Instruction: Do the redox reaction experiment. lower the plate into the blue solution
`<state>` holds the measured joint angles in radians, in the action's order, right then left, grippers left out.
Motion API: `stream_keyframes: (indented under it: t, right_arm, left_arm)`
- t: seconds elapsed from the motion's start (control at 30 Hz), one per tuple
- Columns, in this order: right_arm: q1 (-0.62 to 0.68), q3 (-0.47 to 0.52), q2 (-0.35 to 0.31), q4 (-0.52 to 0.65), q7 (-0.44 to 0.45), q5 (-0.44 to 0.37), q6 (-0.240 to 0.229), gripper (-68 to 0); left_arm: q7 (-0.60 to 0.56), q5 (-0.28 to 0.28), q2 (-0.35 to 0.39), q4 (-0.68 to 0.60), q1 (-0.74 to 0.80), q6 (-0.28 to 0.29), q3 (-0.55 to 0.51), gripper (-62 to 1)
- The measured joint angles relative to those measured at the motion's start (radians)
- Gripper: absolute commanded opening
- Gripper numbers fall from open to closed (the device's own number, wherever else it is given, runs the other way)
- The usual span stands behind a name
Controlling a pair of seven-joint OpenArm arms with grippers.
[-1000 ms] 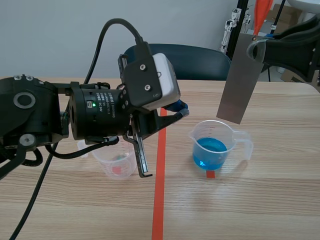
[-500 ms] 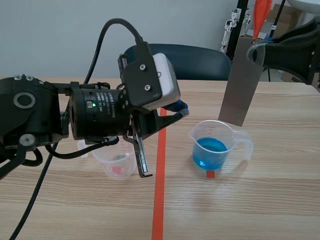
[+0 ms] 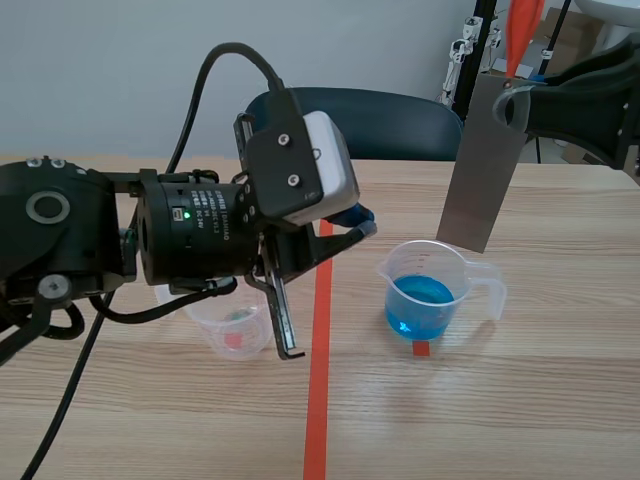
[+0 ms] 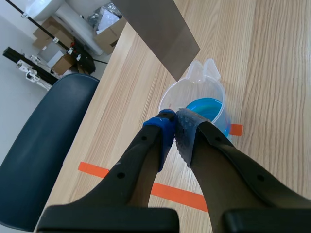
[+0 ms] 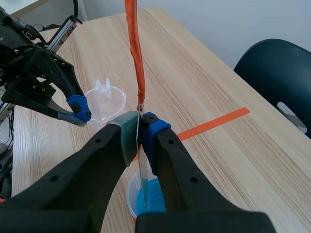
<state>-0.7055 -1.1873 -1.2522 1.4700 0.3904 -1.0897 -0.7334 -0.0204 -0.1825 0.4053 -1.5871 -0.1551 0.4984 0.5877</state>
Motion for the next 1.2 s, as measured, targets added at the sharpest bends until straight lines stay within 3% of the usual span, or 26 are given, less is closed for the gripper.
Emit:
stream_keyframes:
  t: [0.23, 0.37, 0.73, 1.07, 1.2]
  right_arm:
    - [0.0, 0.001, 0.0, 0.0, 0.0, 0.0, 0.0, -66.9]
    - [0.0, 0.001, 0.005, 0.0, -0.01, 0.0, 0.004, -66.9]
    - [0.008, 0.002, 0.121, -0.108, -0.056, 0.0, 0.004, -66.9]
    - [0.008, 0.002, 0.177, -0.209, -0.06, 0.001, 0.003, -66.9]
    - [0.008, 0.002, 0.217, -0.26, -0.07, 0.027, 0.003, -66.9]
  left_arm:
    - [-0.011, 0.0, 0.035, 0.0, 0.106, -0.008, -0.048, -56.9]
    - [-0.079, 0.0, 0.054, 0.0, 0.175, -0.008, -0.121, -56.9]
    - [-0.298, 0.0, 0.092, 0.0, 0.436, -0.016, -0.336, -56.9]
    - [-0.475, 0.0, 0.097, 0.0, 0.687, -0.017, -0.497, -56.9]
    - [-0.591, 0.0, 0.096, 0.006, 0.779, -0.085, -0.517, -56.9]
